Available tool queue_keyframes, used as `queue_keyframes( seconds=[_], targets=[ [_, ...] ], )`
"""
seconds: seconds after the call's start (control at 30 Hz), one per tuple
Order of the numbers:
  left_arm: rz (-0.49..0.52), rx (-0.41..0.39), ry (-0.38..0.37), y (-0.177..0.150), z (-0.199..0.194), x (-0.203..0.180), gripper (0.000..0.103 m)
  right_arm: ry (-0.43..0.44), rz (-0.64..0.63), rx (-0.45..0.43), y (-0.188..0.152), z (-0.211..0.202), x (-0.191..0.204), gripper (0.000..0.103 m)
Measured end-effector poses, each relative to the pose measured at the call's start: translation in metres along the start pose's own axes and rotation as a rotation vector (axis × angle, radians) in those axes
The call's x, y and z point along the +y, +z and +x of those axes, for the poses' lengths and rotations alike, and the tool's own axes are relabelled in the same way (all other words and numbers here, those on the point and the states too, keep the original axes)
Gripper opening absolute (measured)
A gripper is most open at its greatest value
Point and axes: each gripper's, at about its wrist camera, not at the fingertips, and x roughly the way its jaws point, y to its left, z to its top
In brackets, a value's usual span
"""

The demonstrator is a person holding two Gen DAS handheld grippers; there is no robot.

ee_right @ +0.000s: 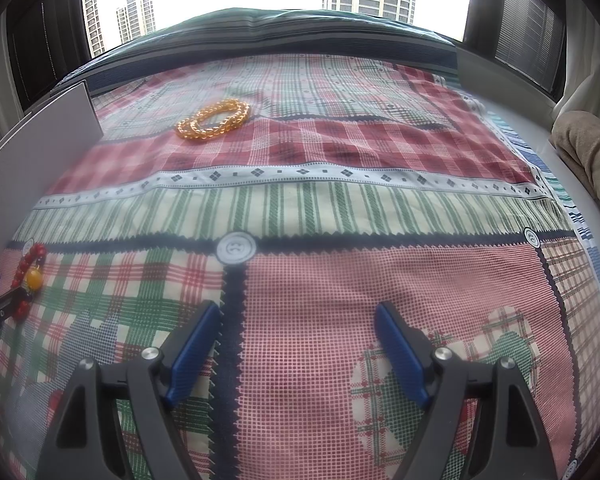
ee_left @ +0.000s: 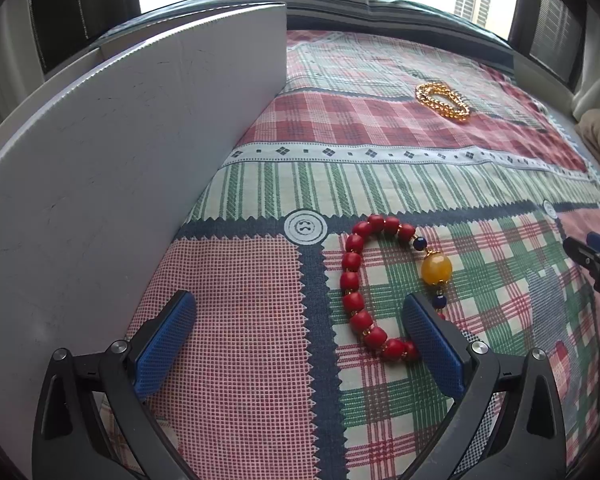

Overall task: Organize jewelry
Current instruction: 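Hold the left tool over the red bracelet while the right tool moves to the amber bead bracelet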

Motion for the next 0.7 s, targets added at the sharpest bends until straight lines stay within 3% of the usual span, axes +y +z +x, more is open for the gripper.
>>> queue_keyframes(
  seconds=[0.43, 0.57, 0.7],
  targets=[
    [0.0, -0.001, -0.001, 0.0, 0.0, 0.0, 0.103, 0.0, 0.0, 0.001, 0.0, 0.0, 0.001, 0.082],
    [0.0, -0.001, -0.003, 0.0, 0.0, 0.0, 0.102, -0.019, 0.017, 0.09, 0.009, -0.004, 0.0, 0.081],
    [0.001, -0.001, -0.005, 0.0, 0.0, -0.001, 0.102, 0.064, -0.001, 0.112, 0.019, -0.017, 0.011, 0.081]
  ],
)
